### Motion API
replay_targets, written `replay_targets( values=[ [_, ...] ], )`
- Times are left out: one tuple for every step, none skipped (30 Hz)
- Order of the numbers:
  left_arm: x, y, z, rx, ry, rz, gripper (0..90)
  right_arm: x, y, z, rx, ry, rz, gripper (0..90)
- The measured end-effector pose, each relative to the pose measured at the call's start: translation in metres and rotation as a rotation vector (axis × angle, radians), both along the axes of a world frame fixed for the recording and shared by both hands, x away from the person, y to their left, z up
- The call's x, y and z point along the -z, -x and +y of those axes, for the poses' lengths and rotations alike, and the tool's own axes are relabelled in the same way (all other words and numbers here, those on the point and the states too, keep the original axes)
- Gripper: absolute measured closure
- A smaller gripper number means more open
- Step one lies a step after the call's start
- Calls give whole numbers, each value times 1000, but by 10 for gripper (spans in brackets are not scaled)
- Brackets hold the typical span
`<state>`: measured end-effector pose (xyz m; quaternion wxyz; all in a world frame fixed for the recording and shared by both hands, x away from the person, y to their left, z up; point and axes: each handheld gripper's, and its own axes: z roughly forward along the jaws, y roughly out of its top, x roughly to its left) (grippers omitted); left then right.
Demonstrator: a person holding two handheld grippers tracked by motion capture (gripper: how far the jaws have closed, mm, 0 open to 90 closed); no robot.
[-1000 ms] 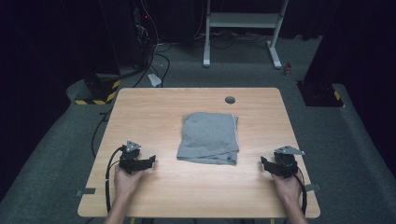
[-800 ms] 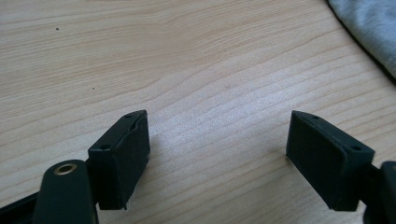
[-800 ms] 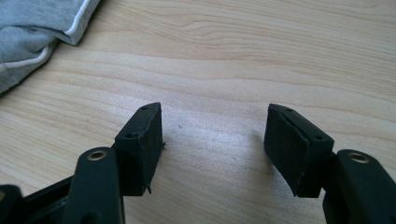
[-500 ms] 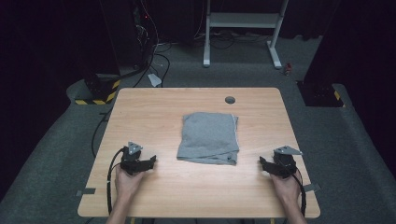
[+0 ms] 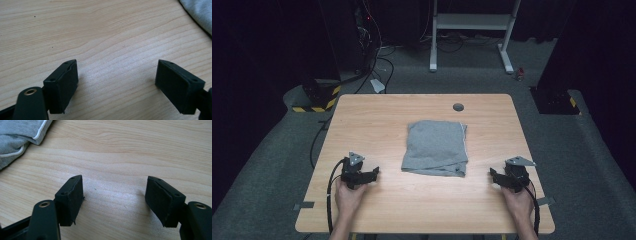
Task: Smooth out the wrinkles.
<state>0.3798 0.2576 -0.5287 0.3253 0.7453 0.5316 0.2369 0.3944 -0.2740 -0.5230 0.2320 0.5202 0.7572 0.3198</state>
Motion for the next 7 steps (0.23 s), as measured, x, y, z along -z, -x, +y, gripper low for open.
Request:
replay_targets(
  values=[
    [0,0,0,0,0,0,186,0,0,0,0,0,0,307],
    [0,0,0,0,0,0,186,0,0,0,0,0,0,307],
    [0,0,0,0,0,0,186,0,0,0,0,0,0,307],
    [0,0,0,0,0,0,186,0,0,0,0,0,0,307],
    [0,0,0,0,0,0,186,0,0,0,0,0,0,307],
    [0,0,0,0,0,0,186,0,0,0,0,0,0,307],
    [0,0,0,0,0,0,186,0,0,0,1,-1,1,305]
  ],
)
